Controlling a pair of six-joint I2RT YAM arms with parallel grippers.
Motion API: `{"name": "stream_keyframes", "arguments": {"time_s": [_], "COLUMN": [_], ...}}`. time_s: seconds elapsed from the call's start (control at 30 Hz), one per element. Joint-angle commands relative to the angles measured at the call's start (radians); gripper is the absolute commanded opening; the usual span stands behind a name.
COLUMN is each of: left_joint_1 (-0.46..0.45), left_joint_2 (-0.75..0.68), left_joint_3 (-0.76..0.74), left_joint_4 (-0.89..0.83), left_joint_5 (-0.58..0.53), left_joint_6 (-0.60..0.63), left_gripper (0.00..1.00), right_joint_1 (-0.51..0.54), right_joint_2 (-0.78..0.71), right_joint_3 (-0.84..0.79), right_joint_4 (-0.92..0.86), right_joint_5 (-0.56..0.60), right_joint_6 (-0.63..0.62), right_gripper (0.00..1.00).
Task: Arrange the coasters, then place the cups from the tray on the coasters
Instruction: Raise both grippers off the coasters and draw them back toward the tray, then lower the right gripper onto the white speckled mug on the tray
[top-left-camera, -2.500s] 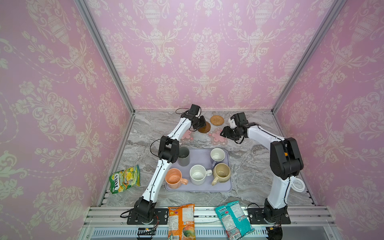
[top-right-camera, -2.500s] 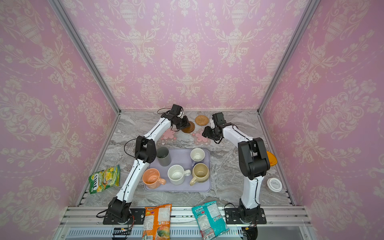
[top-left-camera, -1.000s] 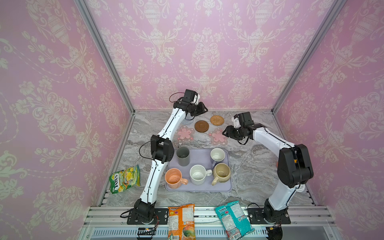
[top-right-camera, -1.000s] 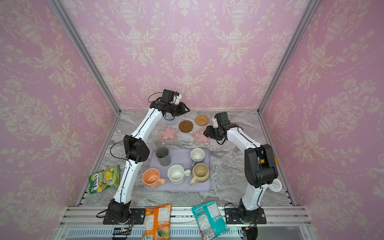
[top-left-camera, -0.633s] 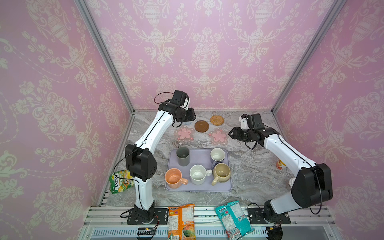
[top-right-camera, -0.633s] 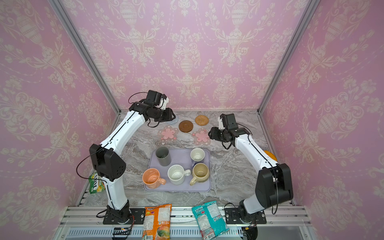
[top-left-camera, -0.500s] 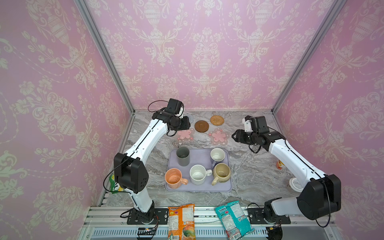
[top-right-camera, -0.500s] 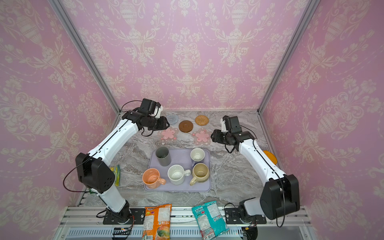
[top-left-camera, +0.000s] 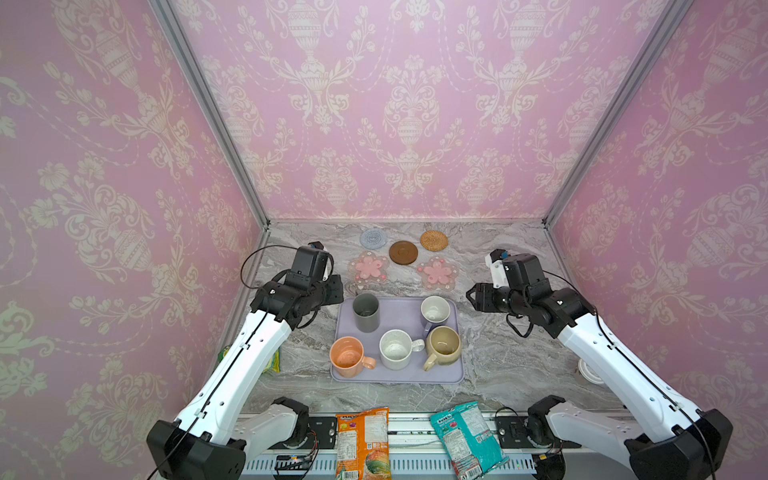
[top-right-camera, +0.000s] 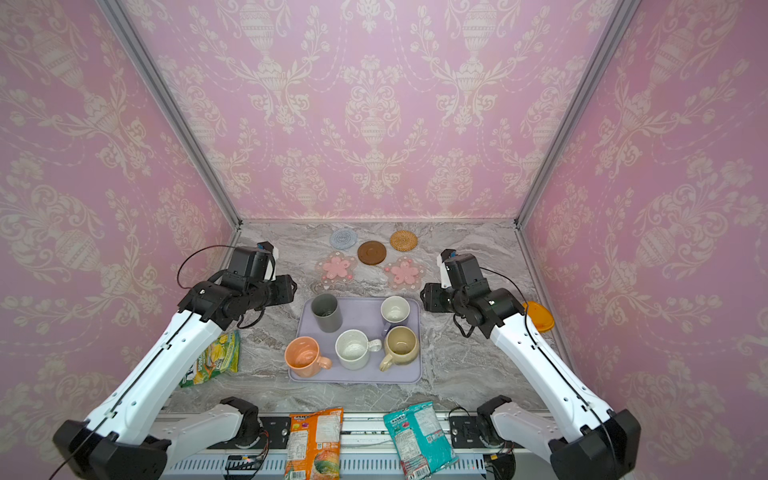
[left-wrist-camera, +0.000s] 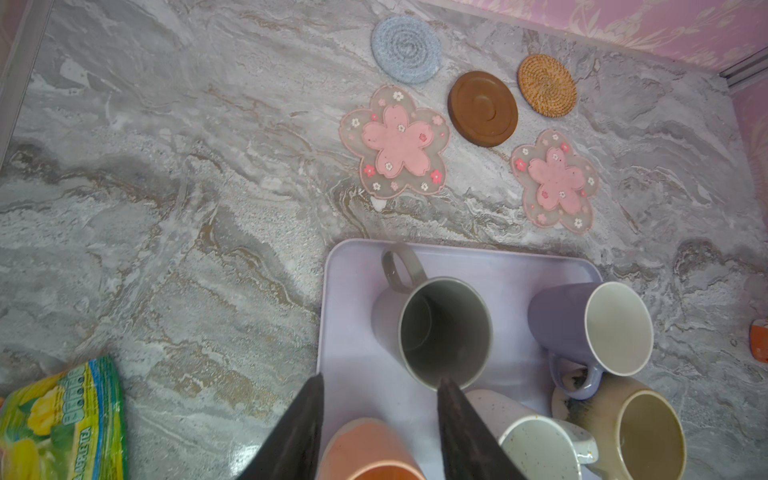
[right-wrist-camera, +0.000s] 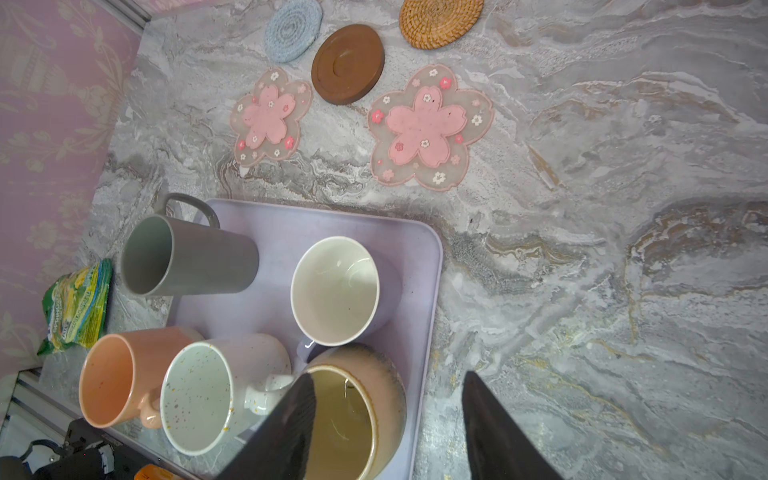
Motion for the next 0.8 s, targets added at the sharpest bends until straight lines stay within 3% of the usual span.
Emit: {"name": "stream_keyframes", "arguments": {"time_s": [0.0, 0.33, 0.53, 0.77], "left_joint_1": [0.005, 0.005, 0.005, 0.004], "left_joint_2": [-0.069, -0.161, -0.159, -0.181], "left_joint_3": [-0.075, -0.206, -0.202, -0.207], "left_joint_4": [-0.042, -0.029, -0.053, -0.074], "left_joint_5": [-0.036, 0.014, 0.0, 0.0], "left_joint_6": [-0.059, -0.088, -0.089, -0.083], "left_gripper": [0.47, 0.45, 0.45, 0.45], "right_joint_1": [0.047, 0.134, 0.158, 0.273], "right_joint_2": [-0.042, -0.138, -0.041, 0.084], "right_joint_3": [-0.036, -0.09, -0.008, 0.046], "right_joint_4": [-0.059, -0.109, -0.084, -0.059], "right_joint_5": [0.058, 0.106, 0.061, 0.014], "right_joint_6": [0.02, 0.083, 0.039, -0.091], "right_gripper": [0.58, 0.58, 0.55, 0.53]}}
